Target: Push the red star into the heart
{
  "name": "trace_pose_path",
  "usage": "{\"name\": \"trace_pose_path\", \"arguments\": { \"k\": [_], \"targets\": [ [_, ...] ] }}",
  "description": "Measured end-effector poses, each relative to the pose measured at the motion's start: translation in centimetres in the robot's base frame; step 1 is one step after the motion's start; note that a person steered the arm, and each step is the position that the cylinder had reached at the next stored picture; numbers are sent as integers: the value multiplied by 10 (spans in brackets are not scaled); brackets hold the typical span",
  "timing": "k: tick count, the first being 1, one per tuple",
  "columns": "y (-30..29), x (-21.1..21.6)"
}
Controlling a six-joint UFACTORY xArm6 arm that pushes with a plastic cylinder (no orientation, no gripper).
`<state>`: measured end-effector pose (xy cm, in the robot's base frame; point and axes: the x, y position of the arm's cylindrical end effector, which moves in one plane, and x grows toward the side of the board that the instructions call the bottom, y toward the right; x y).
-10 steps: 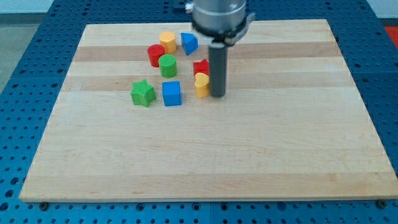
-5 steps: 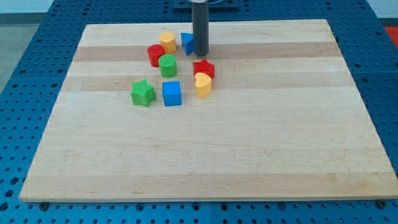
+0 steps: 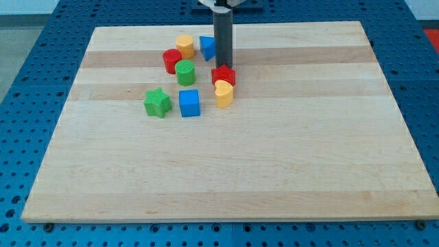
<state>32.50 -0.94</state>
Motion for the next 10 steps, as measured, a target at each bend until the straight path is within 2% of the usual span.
{"name": "trace_pose_path", "arguments": {
  "k": [1, 3, 6, 7, 8, 10],
  "targets": [
    [-2, 23],
    [-3, 41],
    [-1, 139],
    [-1, 150],
    [4, 122],
    [56, 120]
  ]
}}
